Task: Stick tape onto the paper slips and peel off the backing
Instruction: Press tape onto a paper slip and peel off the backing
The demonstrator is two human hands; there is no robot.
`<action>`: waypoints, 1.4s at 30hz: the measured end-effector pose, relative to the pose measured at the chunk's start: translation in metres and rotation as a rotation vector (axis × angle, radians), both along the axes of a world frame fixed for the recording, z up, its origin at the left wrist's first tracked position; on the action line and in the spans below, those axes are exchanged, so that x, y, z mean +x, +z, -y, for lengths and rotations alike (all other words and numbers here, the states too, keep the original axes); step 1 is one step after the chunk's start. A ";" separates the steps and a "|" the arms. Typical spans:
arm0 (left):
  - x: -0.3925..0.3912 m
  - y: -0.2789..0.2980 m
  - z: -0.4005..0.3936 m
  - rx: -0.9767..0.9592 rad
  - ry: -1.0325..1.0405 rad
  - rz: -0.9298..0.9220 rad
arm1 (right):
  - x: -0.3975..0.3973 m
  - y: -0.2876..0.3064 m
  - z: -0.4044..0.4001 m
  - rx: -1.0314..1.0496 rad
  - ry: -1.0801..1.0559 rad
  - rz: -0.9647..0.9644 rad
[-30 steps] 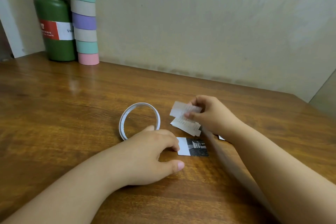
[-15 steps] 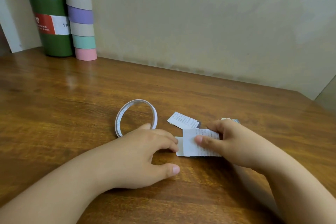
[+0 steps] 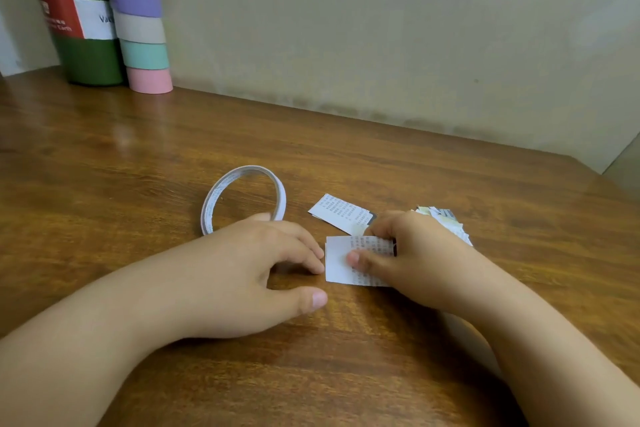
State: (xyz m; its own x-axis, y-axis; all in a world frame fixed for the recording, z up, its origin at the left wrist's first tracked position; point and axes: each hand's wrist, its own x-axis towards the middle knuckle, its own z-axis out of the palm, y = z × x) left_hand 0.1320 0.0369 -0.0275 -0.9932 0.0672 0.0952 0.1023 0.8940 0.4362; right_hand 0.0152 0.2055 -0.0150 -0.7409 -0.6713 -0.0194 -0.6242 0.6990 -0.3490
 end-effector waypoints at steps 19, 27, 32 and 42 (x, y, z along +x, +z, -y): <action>-0.001 0.000 0.000 -0.014 -0.014 -0.003 | 0.003 0.005 0.002 0.031 -0.001 0.017; 0.000 -0.002 0.000 -0.011 -0.030 0.008 | 0.002 0.003 0.002 0.012 0.003 0.023; 0.000 -0.003 -0.001 -0.008 -0.040 0.028 | 0.003 0.004 0.001 0.015 0.010 -0.005; -0.001 -0.005 0.001 -0.008 -0.047 0.002 | -0.011 0.011 -0.016 -0.021 -0.040 0.090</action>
